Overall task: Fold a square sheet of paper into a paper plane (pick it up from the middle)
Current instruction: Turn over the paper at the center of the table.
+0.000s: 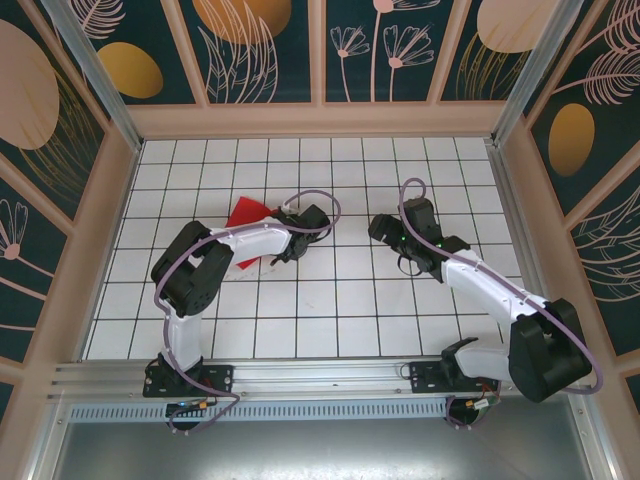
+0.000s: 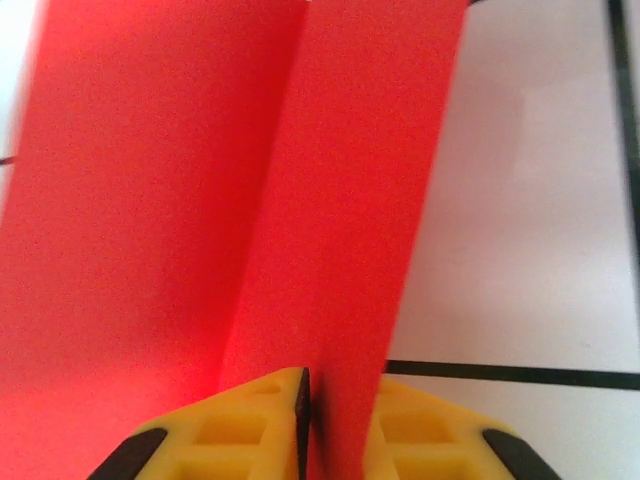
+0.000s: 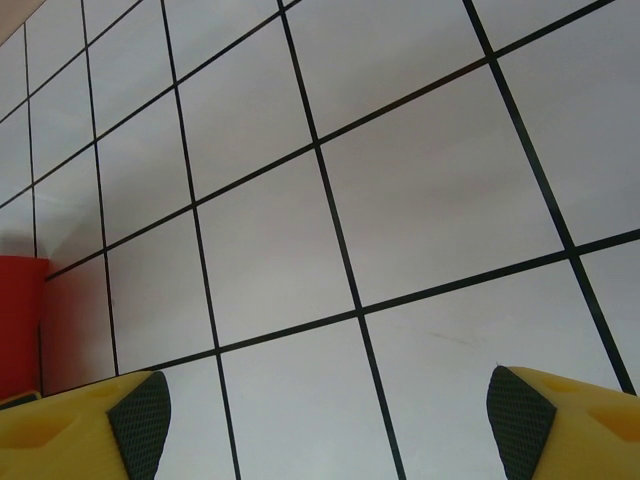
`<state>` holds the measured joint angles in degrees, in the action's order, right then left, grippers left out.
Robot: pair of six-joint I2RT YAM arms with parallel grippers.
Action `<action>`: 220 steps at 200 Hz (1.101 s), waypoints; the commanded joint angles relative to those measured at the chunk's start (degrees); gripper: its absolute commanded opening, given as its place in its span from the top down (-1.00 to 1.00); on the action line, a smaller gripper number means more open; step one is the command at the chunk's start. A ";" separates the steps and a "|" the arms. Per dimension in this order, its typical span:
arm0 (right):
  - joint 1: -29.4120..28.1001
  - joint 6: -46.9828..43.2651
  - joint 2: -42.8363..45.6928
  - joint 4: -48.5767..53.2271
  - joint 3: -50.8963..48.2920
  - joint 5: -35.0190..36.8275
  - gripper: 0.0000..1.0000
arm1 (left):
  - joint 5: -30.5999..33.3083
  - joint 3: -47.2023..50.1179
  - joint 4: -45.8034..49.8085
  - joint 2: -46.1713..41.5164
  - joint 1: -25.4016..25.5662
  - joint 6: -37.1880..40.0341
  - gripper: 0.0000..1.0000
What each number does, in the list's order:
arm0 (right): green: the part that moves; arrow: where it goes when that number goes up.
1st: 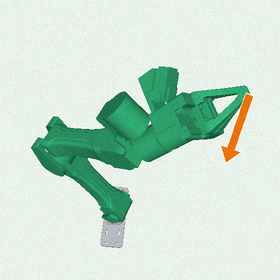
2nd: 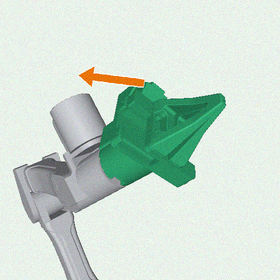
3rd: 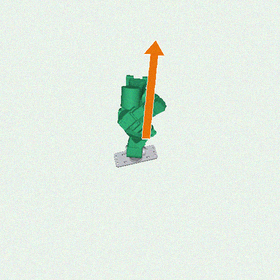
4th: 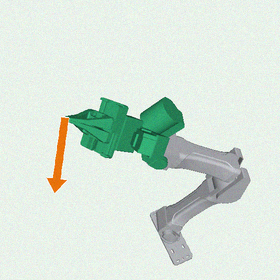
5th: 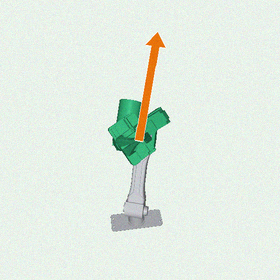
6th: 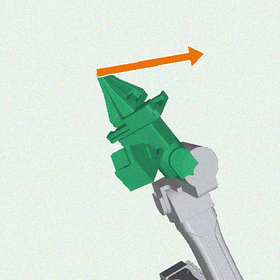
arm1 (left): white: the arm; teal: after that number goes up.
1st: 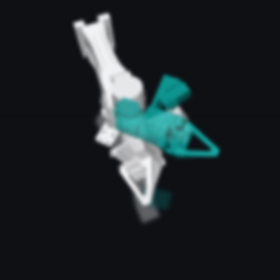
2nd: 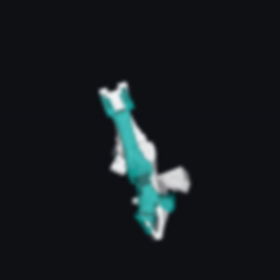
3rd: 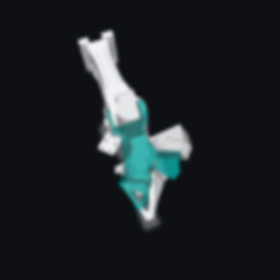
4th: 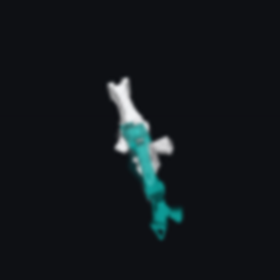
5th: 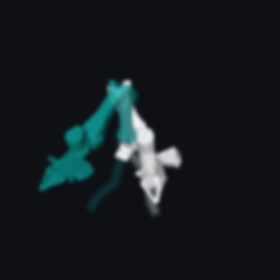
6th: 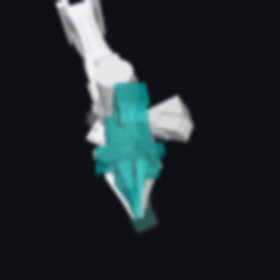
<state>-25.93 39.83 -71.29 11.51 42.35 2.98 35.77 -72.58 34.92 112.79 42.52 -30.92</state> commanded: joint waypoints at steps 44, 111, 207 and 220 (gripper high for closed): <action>0.88 1.45 0.01 1.07 -1.08 -1.56 -0.69 | -11.54 -0.08 -5.26 -2.37 0.10 -0.81 0.42; 1.22 2.02 -0.81 1.23 -0.21 -1.86 -0.67 | -33.80 2.95 -17.63 -13.79 0.06 2.67 -0.33; -9.58 2.18 -12.66 -4.70 9.25 -9.84 -0.25 | -32.66 15.63 -23.65 -30.07 -12.98 -5.42 -0.97; -13.05 2.59 -16.64 -6.08 12.23 -10.42 -0.13 | -31.80 19.40 -24.01 -31.92 -15.04 -7.53 -0.97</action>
<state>-33.15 41.60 -82.61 9.58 48.95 -5.69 0.62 -58.39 10.90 84.42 29.85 -33.23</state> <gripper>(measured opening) 0.614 0.984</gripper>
